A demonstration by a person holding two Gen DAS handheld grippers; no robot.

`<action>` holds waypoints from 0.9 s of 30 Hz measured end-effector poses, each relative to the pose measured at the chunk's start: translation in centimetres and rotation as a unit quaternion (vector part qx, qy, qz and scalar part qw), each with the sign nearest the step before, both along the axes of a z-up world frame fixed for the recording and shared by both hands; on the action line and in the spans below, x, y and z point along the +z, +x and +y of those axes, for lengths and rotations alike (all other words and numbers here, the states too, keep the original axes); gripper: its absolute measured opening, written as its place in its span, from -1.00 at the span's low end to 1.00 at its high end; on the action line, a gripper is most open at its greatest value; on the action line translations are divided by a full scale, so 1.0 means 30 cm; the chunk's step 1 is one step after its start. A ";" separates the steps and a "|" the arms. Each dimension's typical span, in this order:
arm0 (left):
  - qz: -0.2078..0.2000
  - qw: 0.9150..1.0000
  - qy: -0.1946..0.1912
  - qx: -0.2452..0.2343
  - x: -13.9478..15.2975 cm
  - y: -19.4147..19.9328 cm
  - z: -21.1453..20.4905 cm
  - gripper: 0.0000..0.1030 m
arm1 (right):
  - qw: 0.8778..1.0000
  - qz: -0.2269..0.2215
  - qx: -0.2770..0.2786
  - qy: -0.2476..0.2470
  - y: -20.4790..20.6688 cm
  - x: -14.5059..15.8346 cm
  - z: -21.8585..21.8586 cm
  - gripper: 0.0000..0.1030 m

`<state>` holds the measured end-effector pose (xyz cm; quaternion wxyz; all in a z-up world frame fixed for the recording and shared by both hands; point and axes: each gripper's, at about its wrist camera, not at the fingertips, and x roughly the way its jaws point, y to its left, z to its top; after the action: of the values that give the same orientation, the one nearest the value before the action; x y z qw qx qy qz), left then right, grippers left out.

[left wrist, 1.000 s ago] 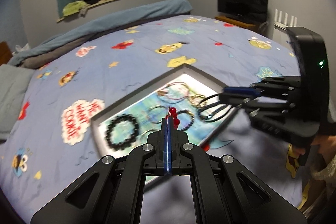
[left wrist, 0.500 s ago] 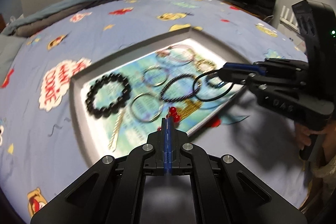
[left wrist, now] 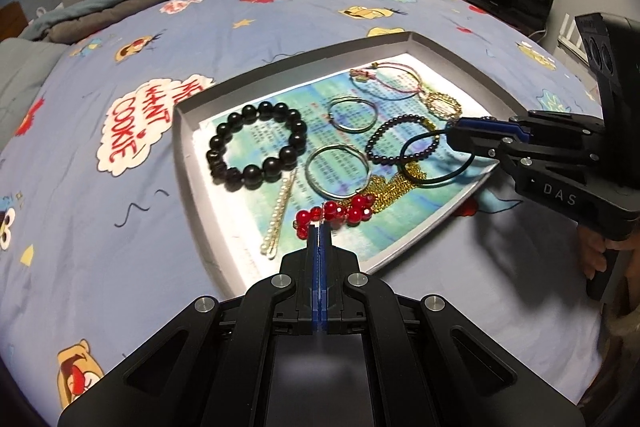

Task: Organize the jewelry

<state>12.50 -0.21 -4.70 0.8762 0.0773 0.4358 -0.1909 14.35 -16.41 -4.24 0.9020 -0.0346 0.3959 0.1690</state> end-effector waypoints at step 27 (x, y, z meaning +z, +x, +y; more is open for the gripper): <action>-0.048 0.998 -0.001 0.034 0.085 -0.056 0.026 0.37 | 0.999 -0.036 -0.010 0.002 -0.089 0.081 -0.034 0.28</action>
<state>10.83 0.57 -2.14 0.9021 0.0707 0.3956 -0.1575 11.67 -17.43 -1.80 0.9173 -0.0347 0.3633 0.1592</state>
